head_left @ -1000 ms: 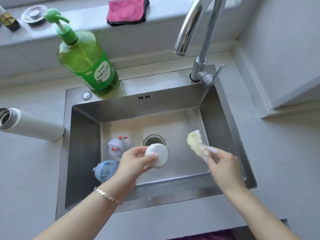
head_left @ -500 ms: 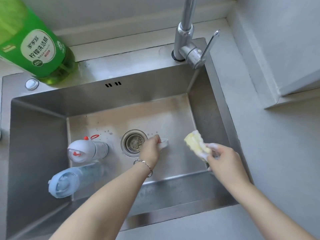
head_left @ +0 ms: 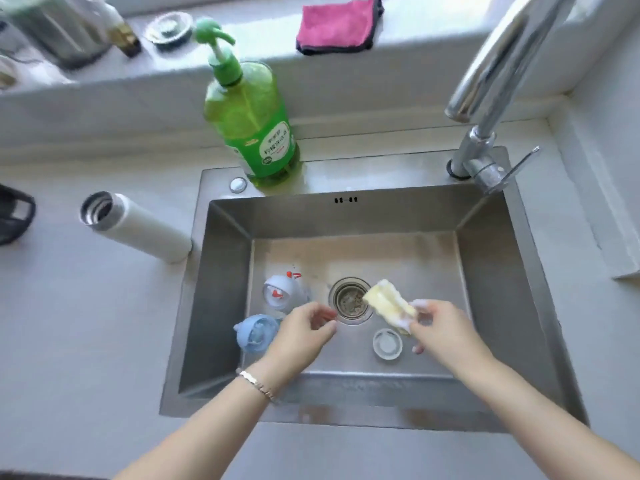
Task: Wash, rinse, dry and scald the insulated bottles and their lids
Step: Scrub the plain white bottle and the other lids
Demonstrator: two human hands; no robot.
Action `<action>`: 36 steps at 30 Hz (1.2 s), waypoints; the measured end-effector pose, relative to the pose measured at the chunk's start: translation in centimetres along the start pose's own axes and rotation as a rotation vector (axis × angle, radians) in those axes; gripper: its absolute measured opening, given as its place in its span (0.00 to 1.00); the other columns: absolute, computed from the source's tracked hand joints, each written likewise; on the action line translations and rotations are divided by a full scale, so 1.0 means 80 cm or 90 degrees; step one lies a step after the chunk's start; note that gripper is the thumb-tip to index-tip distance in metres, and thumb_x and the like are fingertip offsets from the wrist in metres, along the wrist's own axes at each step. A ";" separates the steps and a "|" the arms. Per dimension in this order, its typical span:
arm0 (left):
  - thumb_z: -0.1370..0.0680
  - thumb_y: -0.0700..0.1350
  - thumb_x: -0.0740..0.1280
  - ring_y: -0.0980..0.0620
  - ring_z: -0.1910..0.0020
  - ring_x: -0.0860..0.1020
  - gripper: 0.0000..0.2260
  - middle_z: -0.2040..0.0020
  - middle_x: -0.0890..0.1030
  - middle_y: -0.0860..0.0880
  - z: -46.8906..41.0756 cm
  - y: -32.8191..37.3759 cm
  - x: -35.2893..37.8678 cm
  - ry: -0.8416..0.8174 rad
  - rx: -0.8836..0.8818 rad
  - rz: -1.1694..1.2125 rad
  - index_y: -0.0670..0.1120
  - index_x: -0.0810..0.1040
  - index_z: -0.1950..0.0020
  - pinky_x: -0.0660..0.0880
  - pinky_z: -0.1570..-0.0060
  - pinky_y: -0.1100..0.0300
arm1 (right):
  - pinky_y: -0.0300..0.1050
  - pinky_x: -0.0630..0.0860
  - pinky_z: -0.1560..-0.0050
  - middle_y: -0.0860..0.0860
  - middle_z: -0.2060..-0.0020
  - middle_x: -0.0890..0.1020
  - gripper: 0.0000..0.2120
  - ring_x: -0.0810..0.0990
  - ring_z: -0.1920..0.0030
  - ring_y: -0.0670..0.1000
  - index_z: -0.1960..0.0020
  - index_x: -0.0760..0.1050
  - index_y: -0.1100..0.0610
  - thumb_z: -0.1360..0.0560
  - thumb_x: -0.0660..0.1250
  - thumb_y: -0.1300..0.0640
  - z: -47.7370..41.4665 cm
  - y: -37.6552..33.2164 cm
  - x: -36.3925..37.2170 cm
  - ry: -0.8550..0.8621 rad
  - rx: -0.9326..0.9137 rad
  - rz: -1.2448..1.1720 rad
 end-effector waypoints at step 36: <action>0.23 0.33 0.62 0.53 0.55 0.81 0.11 0.56 0.84 0.47 0.129 0.042 -0.152 0.155 0.054 0.452 0.47 0.80 0.56 0.78 0.50 0.56 | 0.34 0.74 0.55 0.48 0.49 0.84 0.14 0.77 0.47 0.47 0.46 0.81 0.56 0.27 0.63 0.66 0.151 -0.215 0.072 0.293 -0.434 0.041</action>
Point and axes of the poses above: each hand's wrist, its own z-axis away from the middle knuckle, its own x-axis out of the palm, y = z × x, the point moved 8 cm from there along -z, towards the middle knuckle
